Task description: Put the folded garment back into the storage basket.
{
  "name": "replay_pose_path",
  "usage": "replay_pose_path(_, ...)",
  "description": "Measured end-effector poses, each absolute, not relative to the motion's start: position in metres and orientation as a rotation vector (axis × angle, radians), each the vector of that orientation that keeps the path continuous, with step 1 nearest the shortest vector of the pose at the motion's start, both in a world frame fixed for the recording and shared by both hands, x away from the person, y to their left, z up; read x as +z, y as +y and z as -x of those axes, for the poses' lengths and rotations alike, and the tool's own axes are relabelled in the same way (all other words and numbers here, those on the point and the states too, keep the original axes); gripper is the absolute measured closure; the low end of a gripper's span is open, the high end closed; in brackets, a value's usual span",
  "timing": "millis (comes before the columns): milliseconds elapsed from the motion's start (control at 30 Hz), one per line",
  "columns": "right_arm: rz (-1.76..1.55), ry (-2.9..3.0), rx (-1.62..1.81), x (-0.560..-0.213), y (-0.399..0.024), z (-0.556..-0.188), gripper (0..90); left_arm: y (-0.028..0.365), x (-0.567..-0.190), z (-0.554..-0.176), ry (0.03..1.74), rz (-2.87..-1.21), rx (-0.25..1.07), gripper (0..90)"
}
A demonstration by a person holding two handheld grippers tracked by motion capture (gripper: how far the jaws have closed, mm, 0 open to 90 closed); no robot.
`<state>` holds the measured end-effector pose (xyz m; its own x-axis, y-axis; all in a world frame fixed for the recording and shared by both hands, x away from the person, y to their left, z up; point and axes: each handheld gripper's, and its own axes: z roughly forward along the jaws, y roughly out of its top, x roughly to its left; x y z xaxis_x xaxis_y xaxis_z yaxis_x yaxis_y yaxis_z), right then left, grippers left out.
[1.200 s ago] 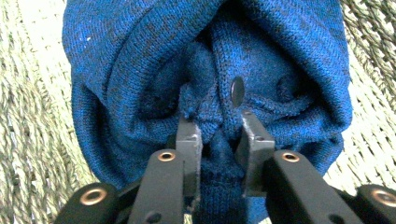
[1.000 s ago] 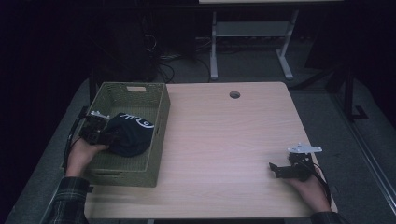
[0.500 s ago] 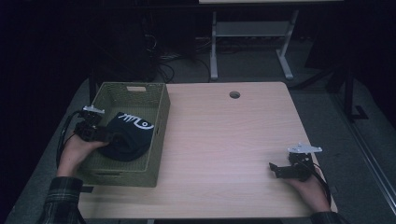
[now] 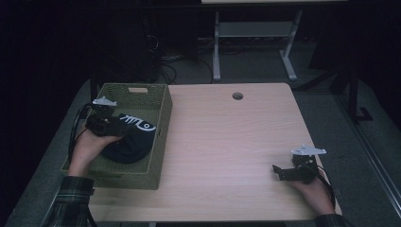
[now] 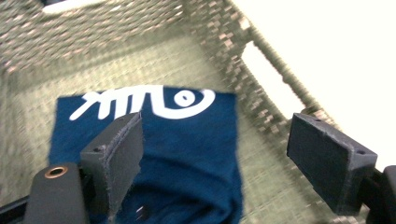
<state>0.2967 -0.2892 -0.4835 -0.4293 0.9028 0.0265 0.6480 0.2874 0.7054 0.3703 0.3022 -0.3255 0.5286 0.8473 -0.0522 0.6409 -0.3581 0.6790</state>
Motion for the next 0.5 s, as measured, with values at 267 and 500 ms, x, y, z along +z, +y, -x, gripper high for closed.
replay_pose_path(267, -1.395, 2.185, 0.924, -0.483, -0.289, -0.297, 2.8, 0.265, -0.318, -0.367, 1.132, -2.099, 0.398, 17.8)
replay_pose_path(500, -1.397, 2.185, 0.924, -0.483, -0.289, -0.297, 2.8, 0.224, -0.323, -0.364, 1.063, -2.098, 0.36, 17.8)
